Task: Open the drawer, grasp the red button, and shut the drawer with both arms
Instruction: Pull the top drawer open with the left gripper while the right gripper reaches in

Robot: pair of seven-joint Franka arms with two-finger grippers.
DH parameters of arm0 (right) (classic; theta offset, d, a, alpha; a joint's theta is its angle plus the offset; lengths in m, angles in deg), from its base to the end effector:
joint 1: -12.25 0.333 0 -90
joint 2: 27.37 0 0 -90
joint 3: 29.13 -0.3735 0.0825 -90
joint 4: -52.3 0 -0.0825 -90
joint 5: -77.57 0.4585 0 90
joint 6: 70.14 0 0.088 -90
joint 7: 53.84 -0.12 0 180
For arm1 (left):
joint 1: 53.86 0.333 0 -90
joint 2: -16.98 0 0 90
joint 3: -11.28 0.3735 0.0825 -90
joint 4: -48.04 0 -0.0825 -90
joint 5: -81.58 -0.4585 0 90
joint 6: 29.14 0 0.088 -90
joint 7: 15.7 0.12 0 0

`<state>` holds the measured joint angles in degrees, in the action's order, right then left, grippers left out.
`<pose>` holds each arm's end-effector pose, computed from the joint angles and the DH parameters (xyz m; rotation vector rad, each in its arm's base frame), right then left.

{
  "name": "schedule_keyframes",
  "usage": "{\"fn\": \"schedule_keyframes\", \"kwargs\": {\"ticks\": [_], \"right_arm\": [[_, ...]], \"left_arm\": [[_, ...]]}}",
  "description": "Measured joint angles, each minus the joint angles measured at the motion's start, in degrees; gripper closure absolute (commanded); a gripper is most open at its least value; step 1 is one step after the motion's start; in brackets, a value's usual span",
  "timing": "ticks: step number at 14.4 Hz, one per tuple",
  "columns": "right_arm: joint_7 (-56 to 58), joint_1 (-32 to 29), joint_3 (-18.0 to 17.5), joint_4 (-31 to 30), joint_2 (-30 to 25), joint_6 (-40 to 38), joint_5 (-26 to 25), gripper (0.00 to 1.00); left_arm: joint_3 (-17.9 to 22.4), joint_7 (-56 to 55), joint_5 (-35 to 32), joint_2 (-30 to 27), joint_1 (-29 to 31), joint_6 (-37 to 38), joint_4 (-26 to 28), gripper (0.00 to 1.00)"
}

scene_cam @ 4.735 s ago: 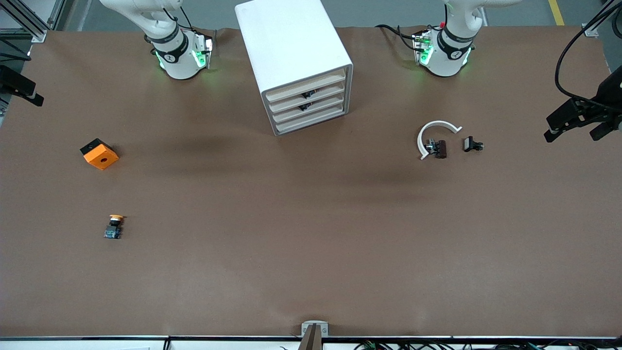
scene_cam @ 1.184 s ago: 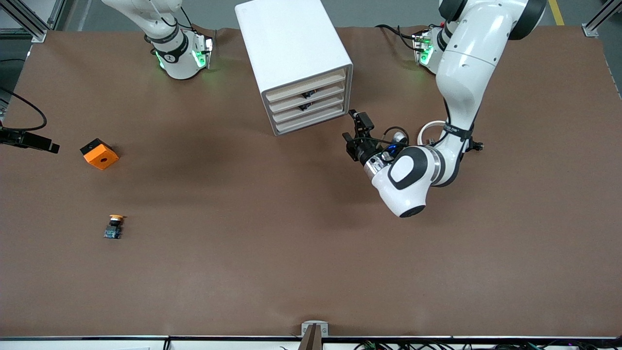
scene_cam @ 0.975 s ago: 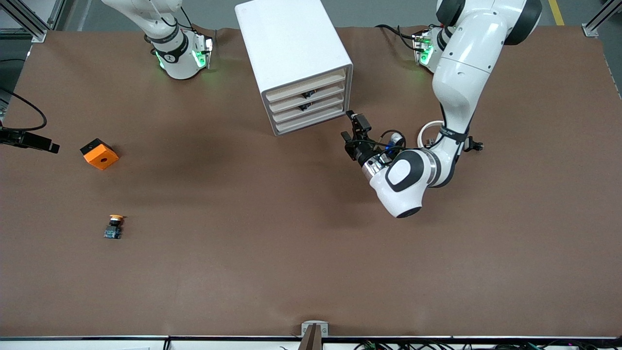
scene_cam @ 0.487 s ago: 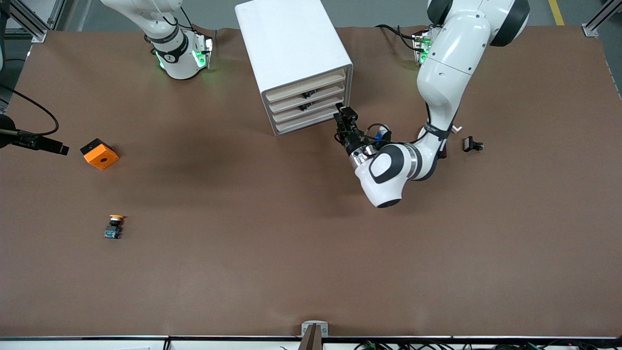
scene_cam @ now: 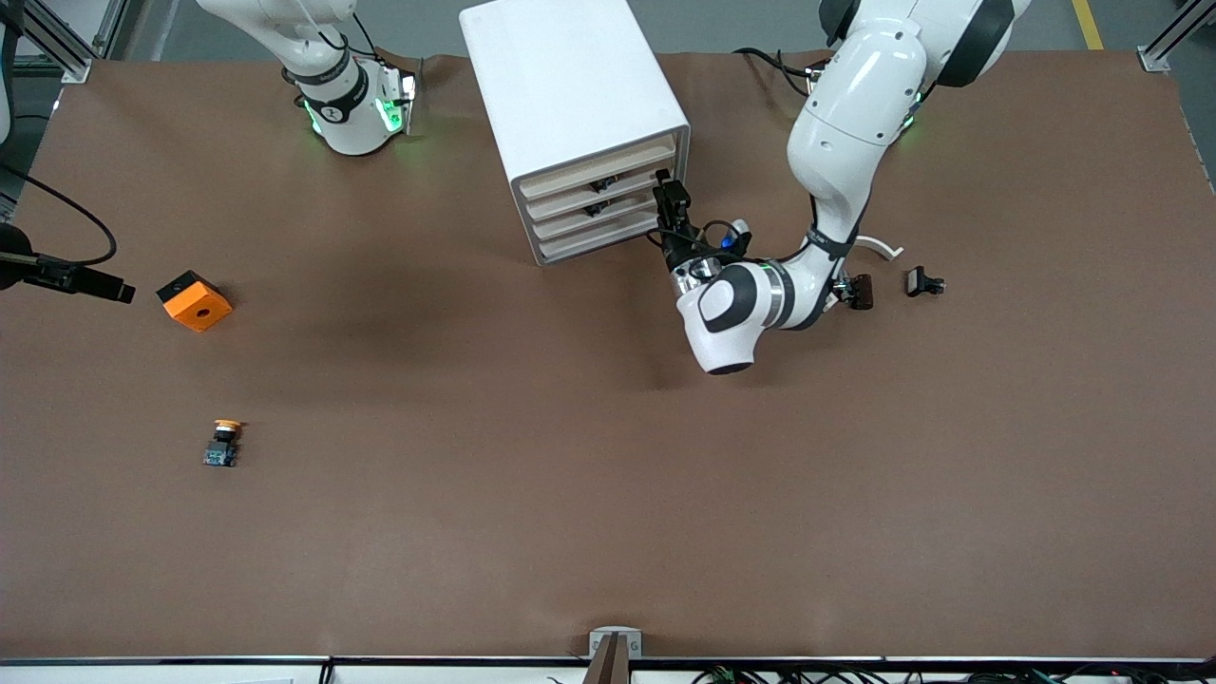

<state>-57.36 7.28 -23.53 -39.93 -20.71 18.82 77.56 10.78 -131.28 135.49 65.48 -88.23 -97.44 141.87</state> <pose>0.6463 -0.1174 0.5720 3.1053 -0.3842 -0.2715 0.4555 -0.4587 0.1255 -1.1706 -1.3886 1.4189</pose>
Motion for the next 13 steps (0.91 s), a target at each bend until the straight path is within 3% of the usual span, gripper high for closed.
{"fn": "schedule_keyframes", "kwargs": {"ticks": [4,5,13], "right_arm": [[0.01,0.00,0.00,0.00,0.00,-0.10,0.00,0.00],[0.01,0.00,0.00,0.00,0.00,-0.12,0.00,0.00],[-0.28,1.36,-0.05,0.00,0.00,-0.49,0.00,0.00]], "left_arm": [[-0.03,0.00,0.16,-0.02,-1.86,0.82,0.10,0.97],[-0.04,0.00,0.31,-0.10,-1.86,1.25,0.10,1.00],[-0.10,-0.64,0.64,-0.13,-1.29,1.23,0.32,1.00]]}}
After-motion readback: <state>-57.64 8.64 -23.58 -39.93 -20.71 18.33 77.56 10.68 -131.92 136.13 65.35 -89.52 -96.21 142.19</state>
